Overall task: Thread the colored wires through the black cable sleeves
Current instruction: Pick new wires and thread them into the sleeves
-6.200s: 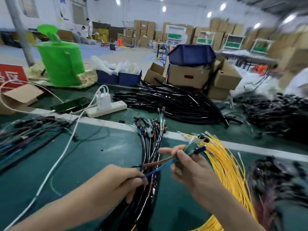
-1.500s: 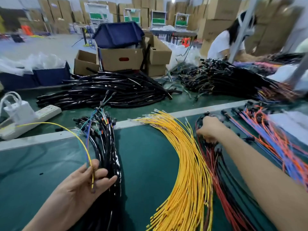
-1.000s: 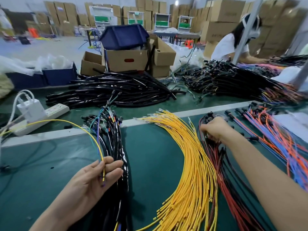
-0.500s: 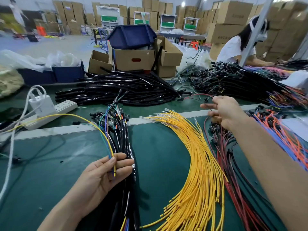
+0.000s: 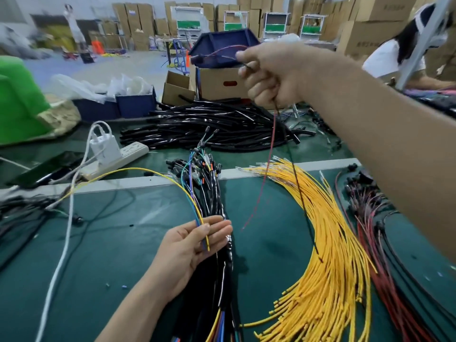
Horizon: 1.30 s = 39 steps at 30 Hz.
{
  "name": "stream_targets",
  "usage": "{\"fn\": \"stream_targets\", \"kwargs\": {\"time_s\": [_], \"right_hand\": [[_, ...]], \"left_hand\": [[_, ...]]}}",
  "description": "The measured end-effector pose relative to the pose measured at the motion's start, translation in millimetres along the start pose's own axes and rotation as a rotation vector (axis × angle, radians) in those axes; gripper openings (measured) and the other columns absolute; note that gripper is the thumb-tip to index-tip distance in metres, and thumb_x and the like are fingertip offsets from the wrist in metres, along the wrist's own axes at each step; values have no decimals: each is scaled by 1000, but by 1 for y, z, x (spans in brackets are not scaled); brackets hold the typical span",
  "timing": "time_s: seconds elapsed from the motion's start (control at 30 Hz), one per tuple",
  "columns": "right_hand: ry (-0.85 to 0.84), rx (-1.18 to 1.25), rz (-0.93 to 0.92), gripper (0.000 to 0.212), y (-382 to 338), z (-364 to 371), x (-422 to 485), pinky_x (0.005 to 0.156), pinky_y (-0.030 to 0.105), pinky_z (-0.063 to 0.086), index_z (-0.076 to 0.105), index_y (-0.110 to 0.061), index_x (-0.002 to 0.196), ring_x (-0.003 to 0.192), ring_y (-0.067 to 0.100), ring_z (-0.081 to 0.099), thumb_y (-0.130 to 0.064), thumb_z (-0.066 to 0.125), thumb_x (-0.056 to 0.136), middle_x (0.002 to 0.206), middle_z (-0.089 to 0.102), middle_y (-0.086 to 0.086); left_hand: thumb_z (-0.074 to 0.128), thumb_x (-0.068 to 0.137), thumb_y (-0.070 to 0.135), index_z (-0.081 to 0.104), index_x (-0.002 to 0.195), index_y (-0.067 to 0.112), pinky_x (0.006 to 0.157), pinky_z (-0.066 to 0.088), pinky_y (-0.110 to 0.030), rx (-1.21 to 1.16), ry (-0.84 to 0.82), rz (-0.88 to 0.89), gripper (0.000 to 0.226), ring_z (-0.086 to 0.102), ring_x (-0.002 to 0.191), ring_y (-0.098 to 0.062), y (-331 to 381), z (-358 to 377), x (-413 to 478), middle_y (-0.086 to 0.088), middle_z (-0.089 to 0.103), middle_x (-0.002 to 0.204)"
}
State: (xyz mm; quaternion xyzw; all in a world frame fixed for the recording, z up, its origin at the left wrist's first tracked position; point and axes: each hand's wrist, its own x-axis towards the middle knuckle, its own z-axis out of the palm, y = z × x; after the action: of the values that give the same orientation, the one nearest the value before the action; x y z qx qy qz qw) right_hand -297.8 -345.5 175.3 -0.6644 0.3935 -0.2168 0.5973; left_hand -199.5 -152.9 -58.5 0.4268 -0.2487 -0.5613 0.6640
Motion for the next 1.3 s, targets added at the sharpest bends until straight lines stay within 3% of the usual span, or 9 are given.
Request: {"fn": "stream_targets", "kwargs": {"time_s": [0.1, 0.2, 0.43, 0.63, 0.73, 0.87, 1.0, 1.13, 1.3], "right_hand": [[-122, -20, 59, 35, 20, 45, 14, 29, 15, 16, 45, -14, 67, 33, 4, 20, -30, 48, 98, 43, 29, -7], [-162, 112, 54, 27, 47, 79, 28, 31, 15, 14, 51, -10, 72, 33, 5, 20, -16, 40, 97, 47, 34, -5], [18, 553, -10, 34, 88, 118, 40, 46, 20, 31, 48, -14, 85, 50, 13, 30, 2, 20, 96, 63, 38, 2], [98, 500, -164, 30, 96, 121, 41, 53, 25, 39, 46, -26, 122, 52, 17, 46, -10, 29, 104, 65, 54, 7], [35, 334, -130, 29, 106, 119, 37, 60, 25, 41, 45, -18, 131, 61, 16, 50, -15, 38, 103, 77, 61, 9], [121, 66, -131, 34, 139, 100, 6, 70, 26, 44, 56, 1, 122, 77, 18, 50, -18, 57, 94, 93, 58, 11], [47, 105, -18, 25, 180, 83, -60, 71, 32, 58, 58, -7, 111, 74, 22, 64, -19, 63, 90, 95, 66, 17], [-72, 127, 118, 22, 203, 88, -111, 62, 31, 59, 60, -4, 103, 62, 21, 65, -12, 69, 84, 79, 69, 19], [-12, -40, 28, 11, 205, 95, -117, 54, 26, 55, 71, -3, 86, 55, 17, 61, -8, 75, 77, 68, 69, 14]], "left_hand": [[40, 94, 1, 58, 110, -5, 71, 57, -26, -64, 15, 43, 25, 68, 100, -26, -2, 3, 1, -19, 69, 108], [42, 92, 3, 57, 110, -5, 73, 57, -28, -105, 4, 59, 25, 68, 100, -27, 0, 6, 2, -18, 69, 108], [40, 97, 0, 59, 107, 1, 75, 58, -28, -47, 56, 82, 22, 70, 93, -24, -5, 9, -2, -14, 72, 102], [45, 95, 7, 59, 109, 5, 68, 57, -25, -3, 7, 33, 20, 72, 84, -21, -2, 6, -4, -14, 73, 98], [59, 81, 18, 67, 103, 9, 65, 55, -24, 33, 0, 37, 25, 67, 67, -14, -2, 4, -5, -13, 72, 98], [60, 76, 21, 64, 107, 6, 68, 55, -22, 8, -25, 44, 35, 68, 70, -14, 0, 2, -4, -11, 73, 94], [52, 83, 13, 61, 102, 2, 69, 56, -21, -111, -3, 88, 24, 72, 83, -17, 1, 4, 0, -14, 73, 95], [52, 79, 9, 60, 103, -1, 68, 55, -20, -235, -7, 99, 27, 72, 82, -16, 1, 4, -2, -14, 73, 92], [52, 81, 7, 58, 109, 0, 73, 55, -21, -267, -24, 86, 29, 70, 91, -18, 1, 5, -3, -16, 71, 103]]}}
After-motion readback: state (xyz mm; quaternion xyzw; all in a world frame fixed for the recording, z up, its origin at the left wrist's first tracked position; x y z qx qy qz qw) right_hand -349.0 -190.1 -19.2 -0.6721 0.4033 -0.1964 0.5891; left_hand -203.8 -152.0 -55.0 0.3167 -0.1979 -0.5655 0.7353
